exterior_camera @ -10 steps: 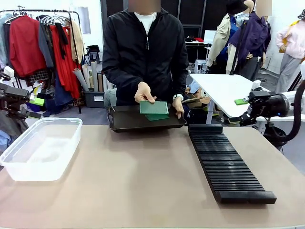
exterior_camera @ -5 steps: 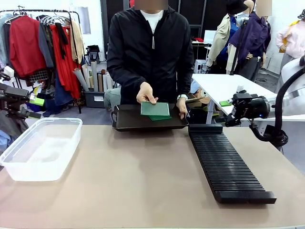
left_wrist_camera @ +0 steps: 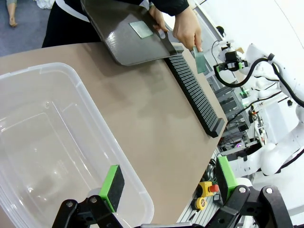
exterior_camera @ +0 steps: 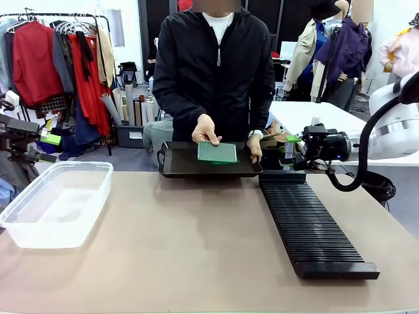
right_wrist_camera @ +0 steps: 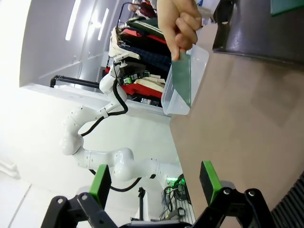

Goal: Sort PCBs into racks and boxes based on the side picked up.
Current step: Pick up the Blank PCB handed by the Human.

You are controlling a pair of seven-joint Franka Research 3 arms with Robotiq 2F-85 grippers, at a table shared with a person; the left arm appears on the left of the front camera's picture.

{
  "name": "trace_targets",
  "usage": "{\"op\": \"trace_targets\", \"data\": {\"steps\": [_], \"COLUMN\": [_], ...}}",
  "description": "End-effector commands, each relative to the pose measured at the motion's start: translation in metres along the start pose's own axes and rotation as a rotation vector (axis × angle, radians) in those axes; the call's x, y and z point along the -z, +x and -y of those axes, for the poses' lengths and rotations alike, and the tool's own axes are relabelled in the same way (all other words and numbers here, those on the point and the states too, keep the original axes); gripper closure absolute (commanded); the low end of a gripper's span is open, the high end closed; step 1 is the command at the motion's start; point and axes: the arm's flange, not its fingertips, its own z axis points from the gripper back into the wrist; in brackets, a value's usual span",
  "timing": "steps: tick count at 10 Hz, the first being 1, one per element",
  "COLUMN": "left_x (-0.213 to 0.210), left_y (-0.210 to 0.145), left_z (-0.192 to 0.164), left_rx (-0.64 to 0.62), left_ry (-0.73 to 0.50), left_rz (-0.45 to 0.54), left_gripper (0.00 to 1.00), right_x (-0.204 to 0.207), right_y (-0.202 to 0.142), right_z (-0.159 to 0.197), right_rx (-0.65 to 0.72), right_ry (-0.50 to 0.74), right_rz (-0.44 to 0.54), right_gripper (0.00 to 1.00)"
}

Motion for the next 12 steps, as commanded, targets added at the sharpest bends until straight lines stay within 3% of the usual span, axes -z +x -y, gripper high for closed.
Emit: {"op": "trace_targets", "data": {"steps": [1, 12], "left_x": [-0.001, -0.001], "left_y": [0.001, 0.001], "left_z": [0.002, 0.002], "left_rx": [-0.004, -0.004], "left_ry": [0.000, 0.000], "left_rz": [0.000, 0.000], "left_gripper": [0.00, 0.00], "right_x": [0.010, 0.056], "right_y": [0.021, 0.069], "right_z": [0.009, 0.059], "right_rx": [0.008, -0.161], "right_ry": [-0.001, -0.032], "right_rz": [0.051, 0.027], "right_gripper": [0.00, 0.00]}}
